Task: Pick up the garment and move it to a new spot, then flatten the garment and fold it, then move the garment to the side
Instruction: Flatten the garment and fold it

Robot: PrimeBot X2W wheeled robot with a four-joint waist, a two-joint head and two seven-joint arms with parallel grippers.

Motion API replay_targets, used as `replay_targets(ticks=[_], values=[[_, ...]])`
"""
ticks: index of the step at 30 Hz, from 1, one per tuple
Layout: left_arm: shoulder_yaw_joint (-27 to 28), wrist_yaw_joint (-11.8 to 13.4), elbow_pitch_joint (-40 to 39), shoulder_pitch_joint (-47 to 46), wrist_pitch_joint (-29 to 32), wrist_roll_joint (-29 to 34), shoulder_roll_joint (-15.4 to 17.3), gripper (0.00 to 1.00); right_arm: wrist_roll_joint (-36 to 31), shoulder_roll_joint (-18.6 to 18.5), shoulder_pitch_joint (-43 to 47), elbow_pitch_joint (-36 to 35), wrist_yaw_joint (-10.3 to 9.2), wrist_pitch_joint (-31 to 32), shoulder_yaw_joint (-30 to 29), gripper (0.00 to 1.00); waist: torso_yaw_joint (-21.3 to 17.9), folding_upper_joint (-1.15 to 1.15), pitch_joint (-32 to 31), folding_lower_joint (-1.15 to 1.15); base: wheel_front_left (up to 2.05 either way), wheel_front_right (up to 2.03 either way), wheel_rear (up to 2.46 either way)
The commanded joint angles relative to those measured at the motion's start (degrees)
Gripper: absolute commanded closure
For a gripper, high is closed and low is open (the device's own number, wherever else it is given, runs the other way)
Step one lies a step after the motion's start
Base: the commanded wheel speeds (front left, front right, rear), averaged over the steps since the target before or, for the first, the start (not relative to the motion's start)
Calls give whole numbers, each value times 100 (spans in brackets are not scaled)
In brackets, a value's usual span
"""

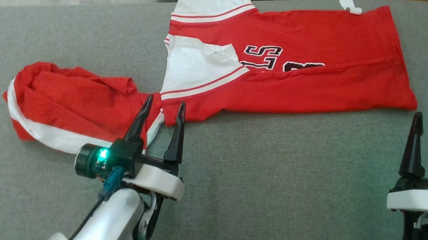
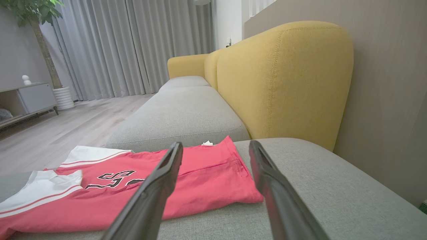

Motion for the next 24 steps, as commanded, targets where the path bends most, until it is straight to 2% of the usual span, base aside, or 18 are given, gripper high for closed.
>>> replay_targets(ticks=[1, 7, 12, 24], values=[[219, -53, -58, -307, -29, 46, -19, 0, -70, -23, -195, -210, -4, -35, 108, 0, -10, 0, 35, 0, 0, 0, 0], [135, -192, 879, -687, 20, -70, -82, 0, -126, -1, -284, -241, -4, -35, 142, 0, -55, 0, 169, 0, 0, 0, 0], [19, -254, 1615, -1041, 317, -218, -108, 0, -111, 43, -351, -237, -4, -36, 210, 0, -144, 0, 321, 0, 0, 0, 0], [-285, -425, 2641, -1794, 590, -326, -125, 0, -79, 172, -609, -295, -4, -36, 373, 0, -418, 0, 795, 0, 0, 0, 0]])
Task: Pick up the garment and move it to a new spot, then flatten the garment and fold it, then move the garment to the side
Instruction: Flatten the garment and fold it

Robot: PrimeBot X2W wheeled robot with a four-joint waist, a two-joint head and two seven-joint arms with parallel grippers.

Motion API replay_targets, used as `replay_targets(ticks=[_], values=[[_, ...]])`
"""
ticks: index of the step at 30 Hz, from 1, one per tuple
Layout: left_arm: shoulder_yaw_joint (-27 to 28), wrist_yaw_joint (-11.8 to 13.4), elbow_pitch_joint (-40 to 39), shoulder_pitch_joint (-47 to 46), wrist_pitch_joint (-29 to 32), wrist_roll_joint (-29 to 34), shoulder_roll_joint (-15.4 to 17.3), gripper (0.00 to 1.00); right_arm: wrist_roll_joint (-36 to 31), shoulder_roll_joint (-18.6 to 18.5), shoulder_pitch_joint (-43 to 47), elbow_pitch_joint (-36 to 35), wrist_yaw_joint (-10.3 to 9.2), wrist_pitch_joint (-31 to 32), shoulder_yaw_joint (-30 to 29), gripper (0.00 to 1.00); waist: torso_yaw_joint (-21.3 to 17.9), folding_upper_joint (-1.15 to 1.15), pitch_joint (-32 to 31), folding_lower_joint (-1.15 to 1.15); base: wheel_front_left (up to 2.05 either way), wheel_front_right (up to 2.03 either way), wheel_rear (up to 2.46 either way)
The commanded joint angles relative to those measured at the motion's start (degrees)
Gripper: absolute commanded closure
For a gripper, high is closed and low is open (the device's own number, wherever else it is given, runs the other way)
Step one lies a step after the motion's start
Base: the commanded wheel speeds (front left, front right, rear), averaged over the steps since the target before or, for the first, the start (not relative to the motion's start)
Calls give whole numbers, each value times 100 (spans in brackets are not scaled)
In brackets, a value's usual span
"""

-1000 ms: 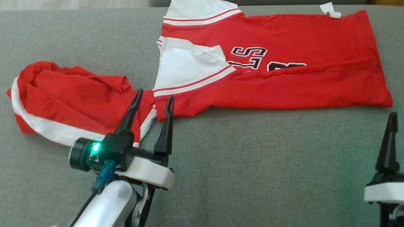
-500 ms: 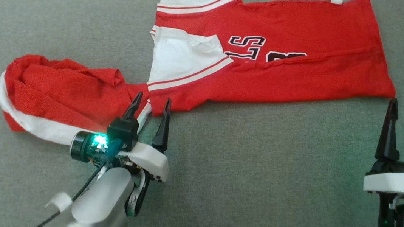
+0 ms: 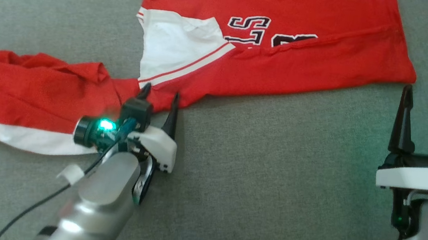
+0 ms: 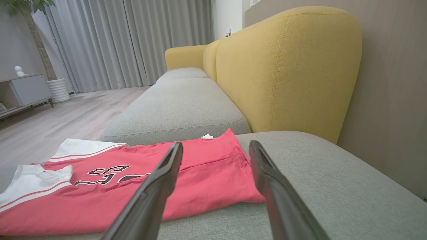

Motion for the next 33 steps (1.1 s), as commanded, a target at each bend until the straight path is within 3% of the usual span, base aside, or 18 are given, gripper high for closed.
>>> replay_targets(ticks=[1, 2, 3, 4, 5, 9, 15, 27, 33], values=[[72, -57, -12, -232, 69, -66, 27, 0, 11, 11, -150, -201, -4, -36, 128, 0, -57, 0, 81, -1, 0, 0, 0], [27, -101, 49, -267, 128, -81, 27, 0, 8, 18, -165, -194, -4, -36, 123, 0, -65, 0, 100, -1, 0, 0, 0], [-9, -140, 100, -286, 198, -124, 26, 12, 1, 23, -180, -175, -4, -36, 112, 0, -68, 0, 113, -1, 0, 0, 0], [-49, -165, 140, -303, 264, -165, 26, 62, -13, 26, -196, -147, -4, -36, 102, 0, -67, 0, 120, -1, 0, 0, 0], [-99, -178, 172, -321, 310, -185, 25, 100, -30, 27, -215, -110, -4, -36, 92, 0, -61, 0, 119, -1, 0, 0, 0], [-284, -190, 237, -363, 321, -217, 25, 100, -87, -29, -318, 45, -4, -31, 9, 0, 15, 0, 56, -1, 0, 0, 0], [-387, -150, -22, -409, -180, -399, 24, 100, -173, -221, -498, 247, -4, 239, -158, 0, 217, 0, -167, -1, 0, 0, 0], [-700, -80, -618, -560, -396, -426, 24, 100, -928, -451, -1520, 1576, -4, 2063, -1151, 0, 482, 0, -181, -1, 0, 0, 0], [-848, -71, -790, -680, -287, -343, 27, 100, -1316, -546, -2209, 2491, -4, 2542, -1454, 0, 571, 0, 74, -1, 0, 0, 0]])
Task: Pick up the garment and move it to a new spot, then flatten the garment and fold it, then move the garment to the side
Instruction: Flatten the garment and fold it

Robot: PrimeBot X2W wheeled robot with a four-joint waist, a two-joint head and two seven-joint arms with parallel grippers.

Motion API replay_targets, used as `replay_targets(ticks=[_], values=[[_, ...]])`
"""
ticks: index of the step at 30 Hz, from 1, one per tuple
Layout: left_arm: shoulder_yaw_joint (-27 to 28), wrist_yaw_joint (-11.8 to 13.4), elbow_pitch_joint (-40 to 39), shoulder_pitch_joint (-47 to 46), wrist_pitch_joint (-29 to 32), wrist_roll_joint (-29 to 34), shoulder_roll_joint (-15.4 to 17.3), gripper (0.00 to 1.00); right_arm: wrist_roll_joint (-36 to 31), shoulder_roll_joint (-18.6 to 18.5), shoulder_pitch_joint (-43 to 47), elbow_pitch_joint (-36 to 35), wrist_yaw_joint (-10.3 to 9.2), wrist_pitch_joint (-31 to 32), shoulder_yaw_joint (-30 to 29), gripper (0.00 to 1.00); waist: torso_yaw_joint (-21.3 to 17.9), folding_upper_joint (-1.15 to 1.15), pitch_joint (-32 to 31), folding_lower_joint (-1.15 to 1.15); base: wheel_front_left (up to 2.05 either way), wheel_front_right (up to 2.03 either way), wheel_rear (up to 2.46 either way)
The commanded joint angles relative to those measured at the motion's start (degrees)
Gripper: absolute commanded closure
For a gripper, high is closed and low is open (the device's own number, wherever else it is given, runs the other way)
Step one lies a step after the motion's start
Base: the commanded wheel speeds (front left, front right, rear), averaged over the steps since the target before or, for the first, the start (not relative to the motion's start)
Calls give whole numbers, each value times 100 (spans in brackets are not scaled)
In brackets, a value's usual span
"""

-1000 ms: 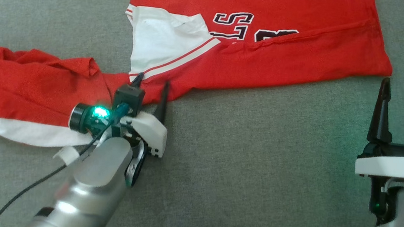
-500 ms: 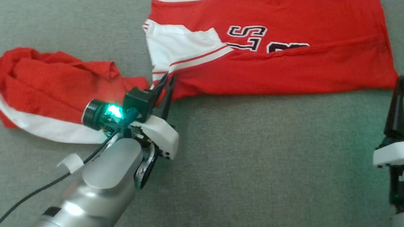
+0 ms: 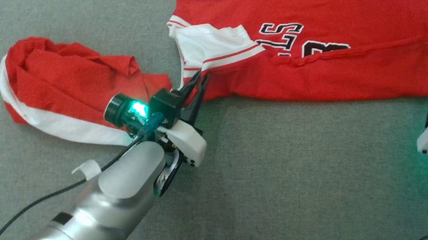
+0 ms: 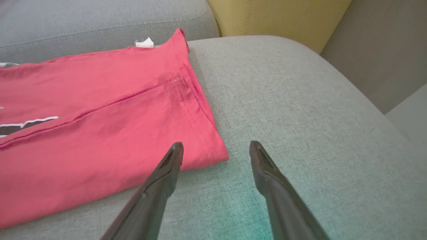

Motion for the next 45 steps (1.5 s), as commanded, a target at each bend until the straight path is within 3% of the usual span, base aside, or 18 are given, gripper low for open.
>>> replay_targets(ticks=[1, 9, 14, 15, 16, 25, 34, 45], values=[[97, 27, -227, -281, 23, 88, 52, 100, -100, -153, -315, 29, -4, 47, 0, 0, 62, 0, 123, 0, 0, 0, 0], [-32, 43, -495, -396, 90, 156, 64, 100, -510, -353, -930, 989, -4, 276, -291, 0, 203, 0, 415, 0, 0, 0, 0], [-59, 60, -595, -425, 132, 160, 121, 100, -636, -402, -1131, 1397, -4, 367, -184, 0, 233, 0, 479, 0, 0, 0, 0], [-62, 66, -612, -430, 142, 161, 136, 100, -638, -416, -1159, 1478, -4, 405, -134, 57, 233, 0, 484, 0, 0, 0, 0], [-65, 77, -626, -435, 151, 164, 154, 100, -628, -431, -1184, 1553, -4, 432, -87, 100, 230, 0, 485, 0, 0, 0, 0], [-82, 132, -646, -323, 237, 126, 314, 100, -531, -689, -1245, 1826, -4, 286, 193, 100, 119, 0, 290, 0, 0, 0, 0], [-209, 87, -573, 54, 505, -2, 456, 100, -383, -1178, -1029, 1928, -4, 246, 646, 100, -42, 0, -317, 0, 0, 0, 0], [-577, -70, -867, 833, 1332, -261, 592, 100, 421, -1524, -392, 1976, -4, 910, 1482, 100, -102, 0, -1188, 0, 0, 0, 0]])
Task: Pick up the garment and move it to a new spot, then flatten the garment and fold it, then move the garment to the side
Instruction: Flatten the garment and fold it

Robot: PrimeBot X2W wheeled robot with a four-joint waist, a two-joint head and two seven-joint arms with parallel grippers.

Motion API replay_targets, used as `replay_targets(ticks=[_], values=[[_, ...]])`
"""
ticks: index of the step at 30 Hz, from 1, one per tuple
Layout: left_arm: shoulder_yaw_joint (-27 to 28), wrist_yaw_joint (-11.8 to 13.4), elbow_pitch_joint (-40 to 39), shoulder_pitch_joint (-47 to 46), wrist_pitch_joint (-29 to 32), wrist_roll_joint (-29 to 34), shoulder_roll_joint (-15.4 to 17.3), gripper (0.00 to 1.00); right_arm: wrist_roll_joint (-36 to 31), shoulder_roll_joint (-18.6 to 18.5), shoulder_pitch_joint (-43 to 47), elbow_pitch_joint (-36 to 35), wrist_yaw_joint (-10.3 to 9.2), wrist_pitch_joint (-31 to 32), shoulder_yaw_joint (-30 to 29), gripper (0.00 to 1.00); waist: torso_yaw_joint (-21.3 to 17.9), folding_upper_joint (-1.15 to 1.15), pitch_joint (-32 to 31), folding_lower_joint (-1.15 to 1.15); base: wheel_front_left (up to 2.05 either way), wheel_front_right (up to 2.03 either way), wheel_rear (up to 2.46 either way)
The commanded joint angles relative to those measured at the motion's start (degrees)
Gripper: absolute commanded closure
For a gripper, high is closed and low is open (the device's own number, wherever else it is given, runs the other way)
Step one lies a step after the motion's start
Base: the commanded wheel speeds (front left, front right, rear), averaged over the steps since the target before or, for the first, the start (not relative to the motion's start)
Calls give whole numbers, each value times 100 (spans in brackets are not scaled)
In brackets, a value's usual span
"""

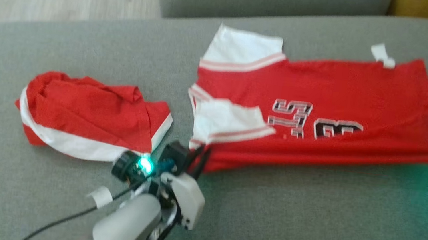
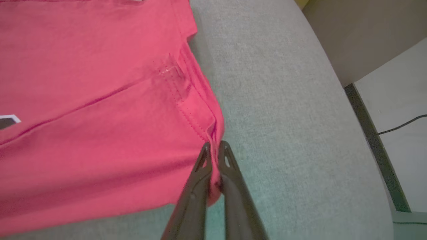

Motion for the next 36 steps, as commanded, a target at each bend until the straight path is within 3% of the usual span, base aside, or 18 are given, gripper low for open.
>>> replay_targets(ticks=[1, 9, 16, 17, 18, 23, 28, 36], values=[[152, -11, -219, -85, 39, -35, 161, 100, 93, -226, 41, -230, -5, 32, 144, 100, -24, 0, -194, 1, 0, 0, 0], [-23, 132, -979, 368, 487, -97, 422, 100, 760, -448, 793, -842, -5, 456, 514, 100, -36, 0, -435, 1, 0, 0, 0], [-155, 230, -1398, 578, 891, -132, 616, 100, 1014, -522, 1231, -1544, -5, 620, 467, 100, -81, 0, -427, 1, 0, 0, 0], [-165, 251, -1438, 581, 915, -120, 636, 12, 1003, -519, 1266, -1648, -5, 574, 406, 0, -84, 0, -413, 1, 0, 0, 0], [-146, 313, -1529, 581, 866, -98, 646, 0, 949, -480, 1306, -1837, -5, 456, 217, 0, -86, 0, -390, 1, 0, 0, 0], [426, 549, -1875, 440, -332, -139, 466, 0, 588, -183, 1338, -2856, -5, -627, -175, 0, -91, 0, -288, 1, 0, 0, 0], [947, 674, -2026, 223, -1307, -109, 468, 0, 786, 318, 1511, -4046, -5, -1765, -179, 0, -132, 0, -194, 1, 0, 0, 0], [1719, 944, -2217, 327, -1652, 212, 442, 0, 1017, 1121, 2231, -5275, -5, -2998, 249, 0, -246, 0, -38, 1, 0, 0, 0]])
